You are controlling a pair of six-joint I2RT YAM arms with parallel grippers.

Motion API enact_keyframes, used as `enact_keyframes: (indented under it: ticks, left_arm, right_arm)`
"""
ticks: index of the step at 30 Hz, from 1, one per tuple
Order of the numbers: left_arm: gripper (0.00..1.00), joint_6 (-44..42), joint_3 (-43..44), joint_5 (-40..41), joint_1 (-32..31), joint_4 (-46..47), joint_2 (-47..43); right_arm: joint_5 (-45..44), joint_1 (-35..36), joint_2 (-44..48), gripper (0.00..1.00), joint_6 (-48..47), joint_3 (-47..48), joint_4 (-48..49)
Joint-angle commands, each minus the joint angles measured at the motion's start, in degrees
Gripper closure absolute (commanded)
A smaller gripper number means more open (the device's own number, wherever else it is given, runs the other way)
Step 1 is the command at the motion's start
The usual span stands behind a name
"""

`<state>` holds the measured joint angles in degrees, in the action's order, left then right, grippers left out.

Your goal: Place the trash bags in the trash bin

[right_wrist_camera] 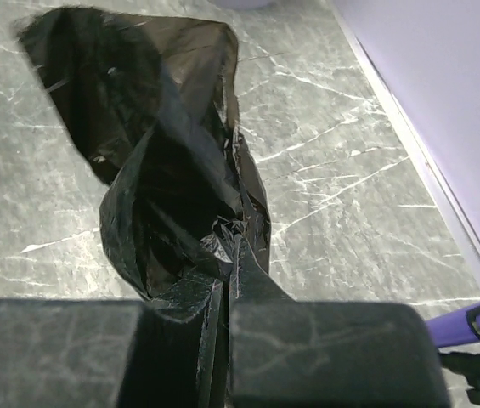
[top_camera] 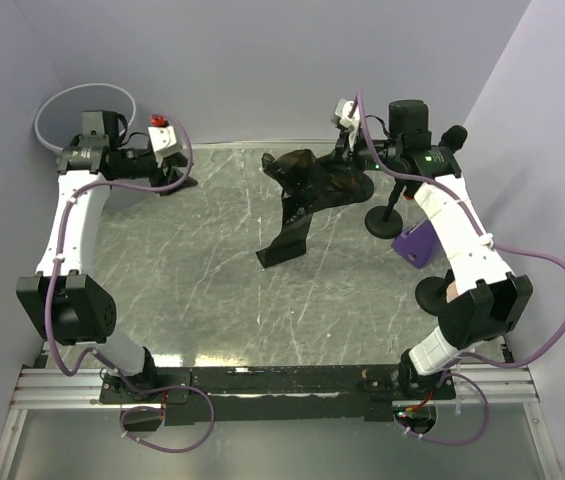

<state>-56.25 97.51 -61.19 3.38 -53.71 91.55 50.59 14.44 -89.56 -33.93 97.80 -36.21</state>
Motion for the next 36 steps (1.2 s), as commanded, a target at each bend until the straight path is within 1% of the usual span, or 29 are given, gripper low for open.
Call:
enact_keyframes:
  ticks: [1,3,4,5,6,7,8,10,12,14,16,17,19,20,21,22,25,27,28,31,36]
  left_arm:
    - [0.32,8.1,-3.7,-1.5,-6.4,13.9,-3.8]
    - [0.25,11.8,-8.5,0.8,-10.6,25.3,-6.1]
    - [0.2,13.9,-10.7,1.9,-12.5,31.6,-6.7]
    - [0.17,16.0,-11.7,3.0,-13.9,36.3,-6.8]
    - [0.16,16.1,-11.2,3.3,-14.9,37.4,-6.0]
    - [0.15,15.5,-8.5,3.3,-16.0,36.1,-3.7]
    - [0.09,15.6,-7.1,3.4,-16.4,35.5,-2.6]
    - [0.02,17.0,-2.9,2.4,-17.1,34.0,0.5]
    - [0.02,17.7,-1.5,1.2,-17.6,34.5,1.0]
    - [0.03,16.7,-1.5,-1.2,-18.2,33.9,0.5]
    - [0.05,10.8,-0.1,-3.1,-19.2,28.3,0.3]
    - [0.07,7.0,1.1,-3.5,-19.9,23.5,0.5]
    - [0.12,-3.3,3.2,-3.1,-21.5,12.6,1.2]
    - [0.17,-9.9,4.1,-2.0,-22.2,6.5,1.5]
    - [0.22,-14.7,4.3,-0.8,-22.9,2.5,1.9]
    - [0.26,-17.3,4.5,0.4,-23.5,-0.4,2.2]
    - [0.42,-18.0,5.2,1.7,-24.0,-1.8,3.1]
    - [0.55,-17.2,6.8,2.3,-24.0,-2.4,4.0]
    - [0.64,-16.6,7.7,2.6,-23.9,-2.9,4.5]
    - [0.99,-16.3,9.6,3.9,-23.9,-5.3,5.3]
    - [0.99,-16.1,6.9,4.9,-19.1,-6.1,2.1]
  right_arm:
    - [5.6,0.0,4.0,1.0,-0.2,1.2,-0.4]
    - [6.4,0.9,3.7,1.0,-0.7,2.0,-1.3]
    - [6.4,1.5,3.6,1.0,-1.2,2.0,-1.8]
    - [6.4,1.9,3.7,1.0,-1.8,2.2,-2.2]
    - [6.4,2.5,3.7,1.0,-2.4,2.3,-2.8]
    - [6.4,3.1,3.8,1.0,-3.3,2.5,-3.7]
    - [6.3,3.6,4.0,1.0,-4.0,2.3,-4.2]
    - [5.8,4.5,4.2,1.0,-4.9,2.0,-4.7]
    - [5.6,5.0,4.5,1.0,-5.1,1.6,-4.6]
    - [5.5,5.3,4.5,1.0,-4.5,1.3,-3.9]
    - [5.2,5.5,4.2,1.0,-3.4,1.4,-2.6]
    - [5.1,5.5,4.0,1.0,-2.6,1.4,-1.8]
    - [5.1,5.5,3.5,1.0,-1.4,2.2,-0.8]
    - [5.2,5.5,3.2,1.0,-1.1,2.6,-0.5]
    - [5.4,5.5,2.7,1.0,-0.6,2.9,-0.1]
    - [5.6,5.5,2.5,1.0,-0.3,3.3,0.1]
    - [6.0,5.4,1.6,1.0,0.0,4.2,0.1]
    - [5.9,5.5,1.6,1.0,-0.1,4.2,0.2]
    - [5.8,5.5,1.5,1.0,-0.3,4.0,0.0]
    - [5.7,5.2,1.7,1.0,-1.8,3.5,-1.1]
    - [5.9,2.2,3.2,1.0,-4.5,1.8,-4.2]
